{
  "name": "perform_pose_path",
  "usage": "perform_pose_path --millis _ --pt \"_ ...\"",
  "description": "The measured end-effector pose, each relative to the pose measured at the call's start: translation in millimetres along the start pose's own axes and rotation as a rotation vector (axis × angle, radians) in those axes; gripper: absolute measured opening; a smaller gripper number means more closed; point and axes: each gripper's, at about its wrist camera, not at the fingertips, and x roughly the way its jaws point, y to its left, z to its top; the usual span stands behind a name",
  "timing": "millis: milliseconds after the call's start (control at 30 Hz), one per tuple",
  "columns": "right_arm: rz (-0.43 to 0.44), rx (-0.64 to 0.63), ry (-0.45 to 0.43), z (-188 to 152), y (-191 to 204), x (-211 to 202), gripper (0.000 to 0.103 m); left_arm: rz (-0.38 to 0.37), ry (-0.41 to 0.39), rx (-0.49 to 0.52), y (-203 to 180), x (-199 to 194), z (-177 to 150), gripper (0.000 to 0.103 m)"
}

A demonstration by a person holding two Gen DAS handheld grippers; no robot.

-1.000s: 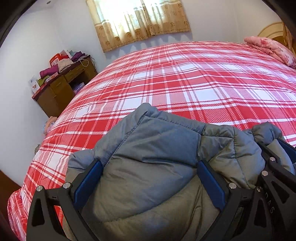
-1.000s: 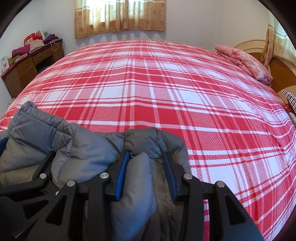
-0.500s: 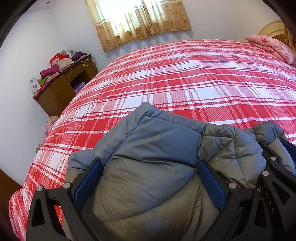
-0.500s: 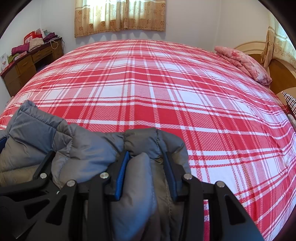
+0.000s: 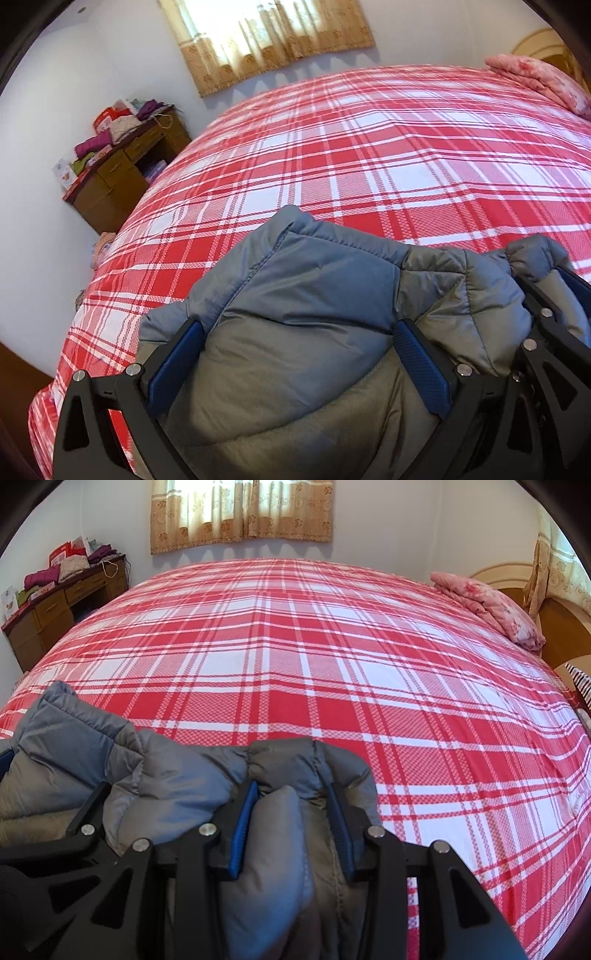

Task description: Fold large clothes

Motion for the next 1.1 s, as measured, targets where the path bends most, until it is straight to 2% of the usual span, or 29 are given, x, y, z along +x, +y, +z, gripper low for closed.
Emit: perform_pose_path --millis 33,67,100,167,233,300,367,433,533,633,733,867,933,1067,1100 --pt "0.033 0.019 0.002 0 -5 -2 0.045 -0.017 0.007 0.01 6 -10 -3 0.102" --pt "0.103 0.045 0.007 0 -15 -6 0.051 -0.026 0.003 0.004 10 -19 -6 0.102" --pt "0.15 0.059 0.013 0 -23 -11 0.066 -0.054 -0.013 -0.015 19 -34 -11 0.102" --pt "0.225 0.15 0.006 -5 -53 -31 0.079 -0.136 -0.08 -0.055 40 -69 -26 0.102" --pt "0.287 0.216 -0.018 -14 -79 -56 0.08 -0.186 -0.13 -0.08 66 -97 -47 0.102" --pt "0.297 0.25 -0.037 -32 -97 -79 0.085 -0.233 -0.155 -0.12 89 -110 -69 0.102" --pt "0.347 0.242 -0.016 -50 -98 -88 0.085 -0.275 -0.129 -0.163 106 -107 -91 0.102" --pt "0.336 0.225 0.02 -72 -92 -90 0.085 -0.296 -0.097 -0.21 115 -99 -109 0.102" --pt "0.39 0.223 0.06 -95 -79 -82 0.084 -0.313 -0.053 -0.192 107 -84 -127 0.102" --pt "0.372 0.192 0.01 -102 -70 -88 0.083 -0.34 -0.066 -0.224 103 -79 -138 0.102" --pt "0.418 0.165 0.016 -101 -61 -87 0.074 -0.367 -0.066 -0.24 103 -74 -137 0.102" --pt "0.431 0.158 -0.002 -100 -56 -80 0.073 -0.348 -0.092 -0.195 91 -74 -128 0.102" --pt "0.44 0.154 -0.009 -100 -52 -79 0.069 -0.339 -0.119 -0.157 83 -78 -127 0.102" --pt "0.538 0.153 -0.001 -105 -51 -77 0.043 -0.375 -0.133 -0.149 76 -78 -123 0.088" --pt "0.537 0.139 0.0 -104 -48 -76 0.041 -0.379 -0.135 -0.148 75 -78 -123 0.085"
